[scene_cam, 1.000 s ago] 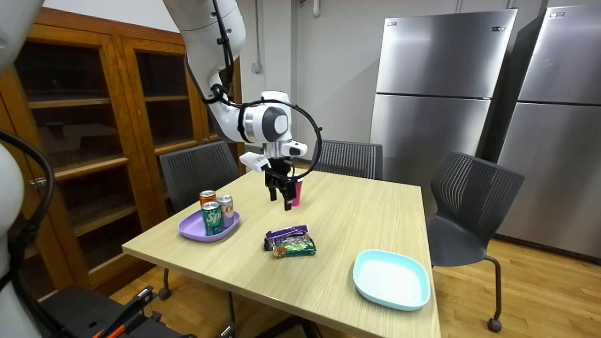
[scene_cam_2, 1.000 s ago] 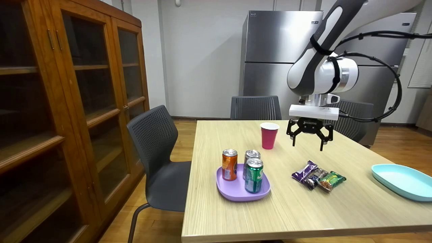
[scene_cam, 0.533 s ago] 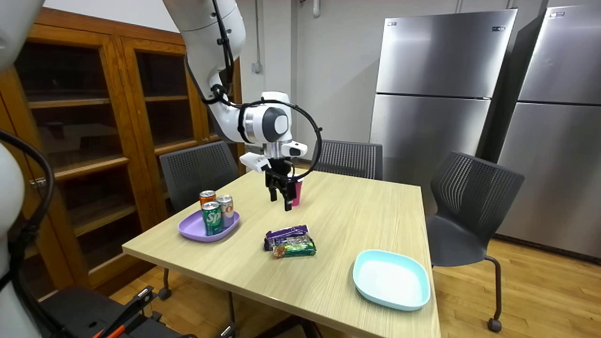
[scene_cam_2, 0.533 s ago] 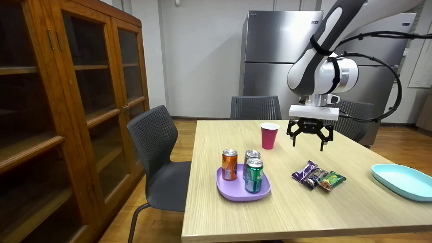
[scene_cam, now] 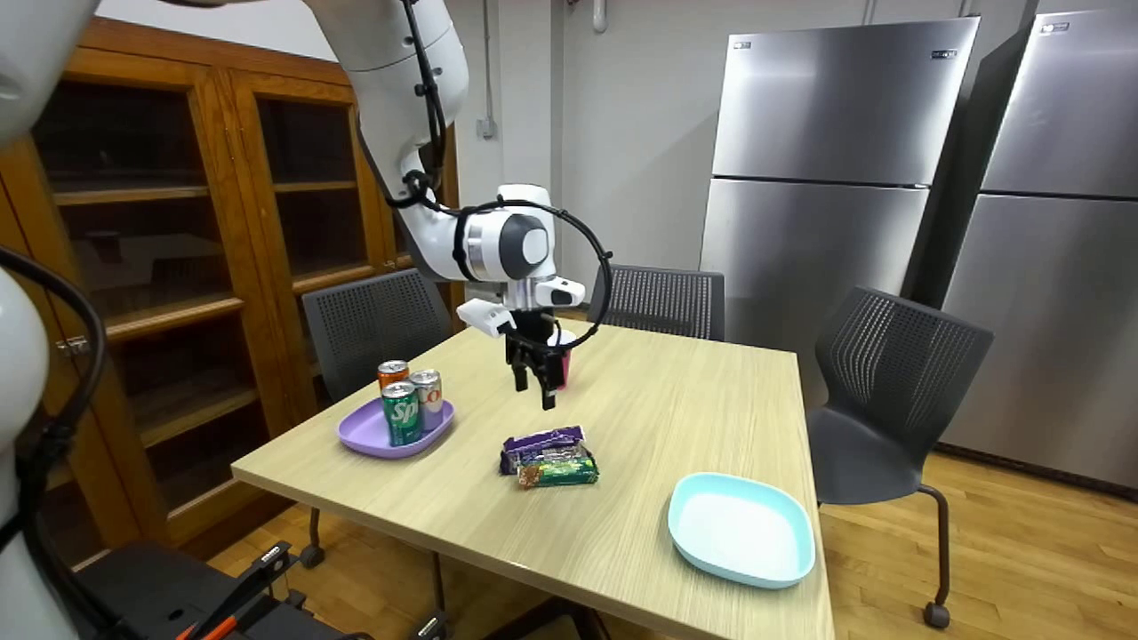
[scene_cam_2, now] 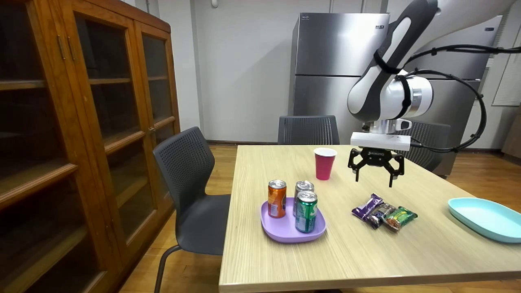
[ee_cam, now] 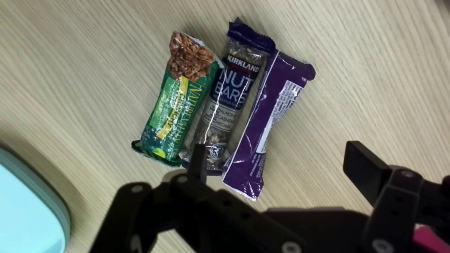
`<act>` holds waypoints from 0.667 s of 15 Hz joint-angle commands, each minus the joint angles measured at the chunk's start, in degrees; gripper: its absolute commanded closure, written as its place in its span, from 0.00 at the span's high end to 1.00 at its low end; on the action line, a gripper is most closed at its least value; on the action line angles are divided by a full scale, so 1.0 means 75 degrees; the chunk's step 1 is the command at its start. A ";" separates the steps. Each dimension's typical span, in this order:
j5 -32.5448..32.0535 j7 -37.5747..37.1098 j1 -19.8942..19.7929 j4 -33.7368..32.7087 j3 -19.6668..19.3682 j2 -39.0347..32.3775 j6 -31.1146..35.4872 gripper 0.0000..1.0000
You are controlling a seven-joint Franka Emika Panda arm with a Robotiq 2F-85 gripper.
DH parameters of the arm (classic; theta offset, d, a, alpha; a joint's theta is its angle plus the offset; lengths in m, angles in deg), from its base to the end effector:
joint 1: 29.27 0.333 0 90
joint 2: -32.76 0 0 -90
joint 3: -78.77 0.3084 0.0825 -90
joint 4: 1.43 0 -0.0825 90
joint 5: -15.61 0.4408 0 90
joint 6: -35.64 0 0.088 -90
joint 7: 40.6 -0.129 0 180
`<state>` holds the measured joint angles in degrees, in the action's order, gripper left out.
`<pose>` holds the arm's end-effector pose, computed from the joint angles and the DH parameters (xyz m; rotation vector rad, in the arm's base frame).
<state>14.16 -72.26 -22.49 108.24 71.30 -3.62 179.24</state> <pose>0.6476 -0.0109 0.0835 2.9400 -0.7825 -0.0187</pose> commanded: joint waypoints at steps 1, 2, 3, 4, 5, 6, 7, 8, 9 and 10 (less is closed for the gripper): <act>0.0165 -0.0093 0.0049 -0.0221 -0.0079 -0.0303 0.0161 1.00; 0.0180 -0.0101 0.0054 -0.0251 -0.0092 -0.0373 0.0235 1.00; 0.0198 -0.0125 0.0066 -0.0308 -0.0112 -0.0467 0.0310 1.00; 0.0218 -0.0134 0.0072 -0.0368 -0.0126 -0.0558 0.0358 1.00; 0.0236 -0.0155 0.0079 -0.0447 -0.0141 -0.0664 0.0407 1.00; 0.0268 -0.0158 0.0076 -0.0514 -0.0146 -0.0753 0.0429 1.00; 0.0300 -0.0167 0.0079 -0.0596 -0.0159 -0.0845 0.0434 1.00; 0.0343 -0.0164 0.0072 -0.0685 -0.0162 -0.0938 0.0410 1.00; 0.0371 -0.0166 0.0079 -0.0766 -0.0176 -0.1024 0.0360 1.00; 0.0382 -0.0169 0.0094 -0.0847 -0.0196 -0.1107 0.0323 1.00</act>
<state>15.86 -72.61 -22.49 104.91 70.55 -9.54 182.32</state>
